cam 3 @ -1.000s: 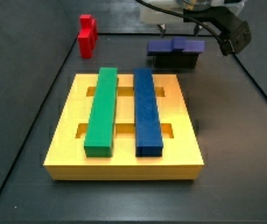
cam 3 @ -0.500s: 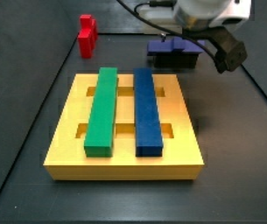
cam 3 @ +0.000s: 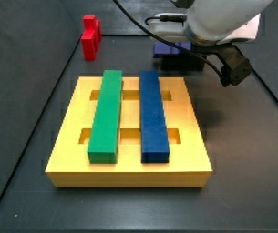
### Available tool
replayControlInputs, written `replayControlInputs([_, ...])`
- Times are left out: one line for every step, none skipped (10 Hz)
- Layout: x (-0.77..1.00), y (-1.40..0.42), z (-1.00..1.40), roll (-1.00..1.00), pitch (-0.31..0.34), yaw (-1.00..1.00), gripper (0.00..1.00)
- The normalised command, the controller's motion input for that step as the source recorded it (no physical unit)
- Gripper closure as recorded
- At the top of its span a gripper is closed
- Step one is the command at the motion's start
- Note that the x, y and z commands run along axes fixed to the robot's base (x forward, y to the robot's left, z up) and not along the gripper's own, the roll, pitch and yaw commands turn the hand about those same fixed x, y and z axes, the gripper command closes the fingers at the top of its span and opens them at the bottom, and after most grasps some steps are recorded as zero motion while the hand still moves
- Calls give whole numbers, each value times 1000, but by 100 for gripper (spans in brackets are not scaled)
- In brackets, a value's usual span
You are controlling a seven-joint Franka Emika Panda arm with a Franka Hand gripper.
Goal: Pick up the purple object. Move up. Place the purple object on the fixture. Regrasp the purple object. Move to above the board. Insert the purple object.
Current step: Regrasp the purple object.
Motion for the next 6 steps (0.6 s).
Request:
replayControlInputs([-17, 51, -51, 0, 0, -23, 0])
replayControlInputs([-14, 23, -60, 0, 0, -3, 0])
replayControlInputs([0, 0, -103, 0, -6, 0, 0])
replayControlInputs([-3, 0, -157, 0, -54, 0, 0])
replayControlInputs([0, 0, -163, 0, -6, 0, 0])
replayControlInputs([0, 0, -160, 20, 0, 0, 0])
